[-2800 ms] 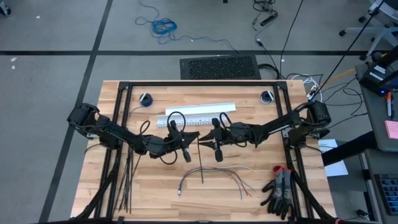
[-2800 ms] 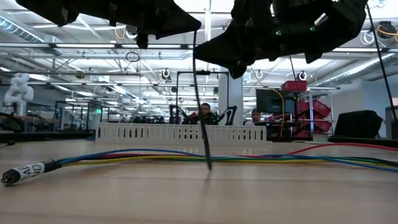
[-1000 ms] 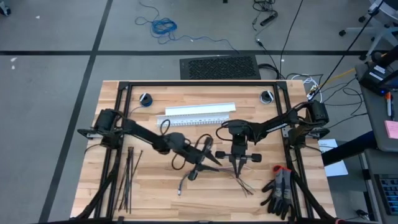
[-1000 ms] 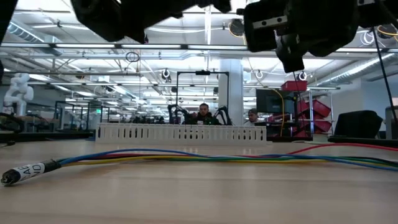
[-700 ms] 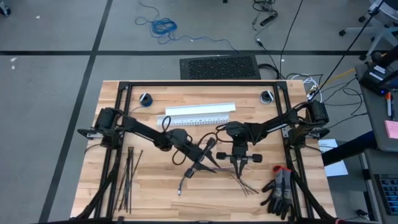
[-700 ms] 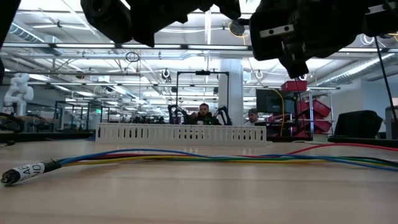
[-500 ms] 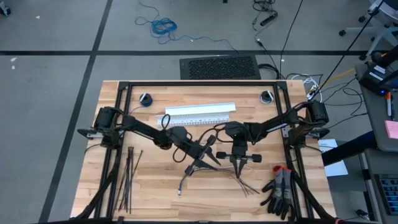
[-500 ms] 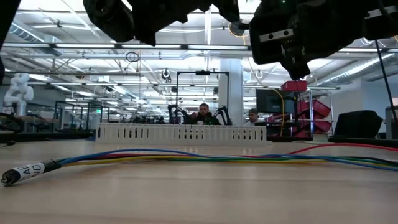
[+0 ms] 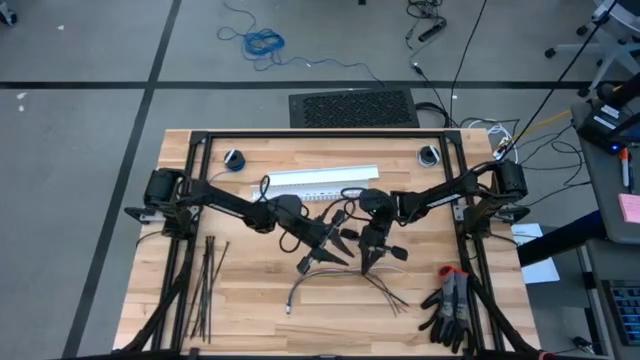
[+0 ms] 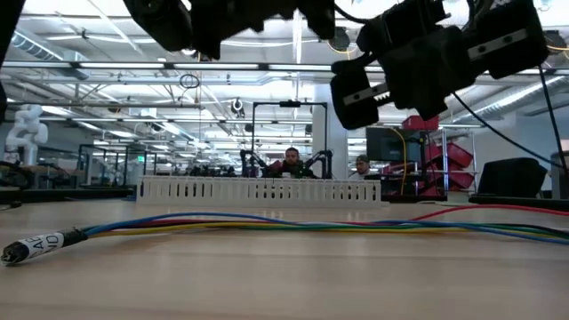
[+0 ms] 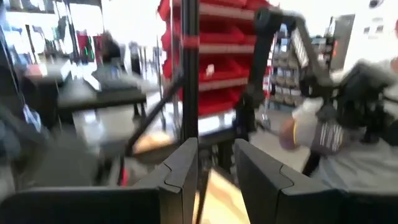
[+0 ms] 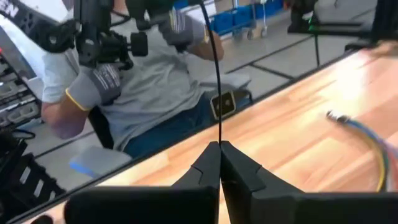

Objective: Ziptie cables
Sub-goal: Wrap the black zip tie on the cables

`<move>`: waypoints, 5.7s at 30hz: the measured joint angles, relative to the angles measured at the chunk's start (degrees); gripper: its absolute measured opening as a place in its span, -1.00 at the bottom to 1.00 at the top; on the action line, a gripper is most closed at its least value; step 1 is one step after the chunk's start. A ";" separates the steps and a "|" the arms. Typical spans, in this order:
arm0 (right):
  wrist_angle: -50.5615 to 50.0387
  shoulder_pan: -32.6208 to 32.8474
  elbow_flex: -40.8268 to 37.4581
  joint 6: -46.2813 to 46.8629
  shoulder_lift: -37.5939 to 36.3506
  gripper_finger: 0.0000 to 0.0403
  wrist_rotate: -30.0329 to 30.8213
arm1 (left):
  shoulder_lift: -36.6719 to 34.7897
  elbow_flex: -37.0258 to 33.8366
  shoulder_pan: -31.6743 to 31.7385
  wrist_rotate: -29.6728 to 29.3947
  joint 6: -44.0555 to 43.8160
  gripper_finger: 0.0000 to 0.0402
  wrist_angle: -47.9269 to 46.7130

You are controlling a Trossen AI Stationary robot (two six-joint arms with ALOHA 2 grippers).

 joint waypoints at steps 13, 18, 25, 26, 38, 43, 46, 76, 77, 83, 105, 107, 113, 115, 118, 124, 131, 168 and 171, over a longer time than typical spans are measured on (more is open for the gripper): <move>0.96 -0.16 0.59 2.68 0.00 -1.00 6.08 | 0.04 2.34 0.72 14.62 -0.05 -0.47 -3.40; 1.42 0.14 0.59 6.70 0.00 -1.00 20.87 | 0.04 2.34 1.48 9.15 -5.82 -0.47 -3.94; 2.06 1.17 0.59 10.85 0.00 -1.00 32.11 | -0.11 2.33 0.91 -4.99 -12.34 -0.47 -8.92; 2.08 1.28 0.59 11.48 0.00 -1.00 32.25 | -0.76 2.15 0.82 -6.09 -13.53 -0.48 -9.71; 2.83 3.49 0.57 12.20 -0.13 -1.00 70.99 | -19.84 -14.73 -8.79 -55.90 -10.19 -0.48 -7.62; 6.92 9.51 0.55 2.96 -0.13 -1.00 99.10 | -16.48 -21.69 -11.57 -67.09 -14.54 -0.48 2.56; 11.24 13.22 0.55 -3.68 -0.13 -1.00 113.91 | -11.34 -22.24 -11.46 -67.46 -14.81 -0.48 9.66; 18.19 18.11 0.55 -8.40 -0.13 -1.00 130.72 | 7.66 -12.37 -3.72 -70.11 6.30 -0.48 33.10; 18.16 18.11 0.55 -8.40 -0.13 -1.00 130.73 | 7.66 -12.37 -3.70 -71.01 6.61 -0.48 33.12; 18.16 18.07 0.55 -8.12 -0.13 -1.00 130.79 | 7.66 -12.37 -3.69 -71.95 8.02 -0.48 33.74; 18.35 16.69 0.55 -6.17 -0.11 -1.00 127.81 | 7.58 -8.90 -1.88 -68.43 7.83 -0.55 34.03; 18.00 16.37 0.55 -6.17 -0.11 -1.00 127.99 | 7.58 -8.14 -1.88 -68.43 8.02 -0.65 32.09; 16.77 16.23 0.55 -5.56 -0.11 -1.00 128.01 | 7.58 -7.89 -1.84 -68.70 8.04 -0.96 31.15; 16.74 16.19 0.55 -5.56 -0.11 -1.00 128.02 | 7.58 -7.89 -1.86 -68.87 8.06 -0.96 30.70; 16.72 16.19 0.55 -5.58 -0.09 -1.00 128.04 | 7.58 -7.89 -1.86 -68.91 8.07 -0.98 30.63; 15.16 16.51 0.55 -7.30 -0.09 -0.93 127.63 | 7.58 -7.89 -2.49 -69.15 12.09 -0.99 29.74; 5.95 19.43 0.52 -6.12 -2.21 -0.70 126.40 | 6.75 -7.89 -5.13 -72.90 18.29 -0.99 29.94; 0.93 11.38 0.55 6.03 -14.54 -0.68 48.06 | -15.46 -7.93 -15.03 -31.80 19.53 -1.00 -17.16; 5.22 10.96 0.55 6.24 -11.45 -0.64 48.09 | -15.46 -7.93 -14.99 -31.49 19.56 -1.00 -17.08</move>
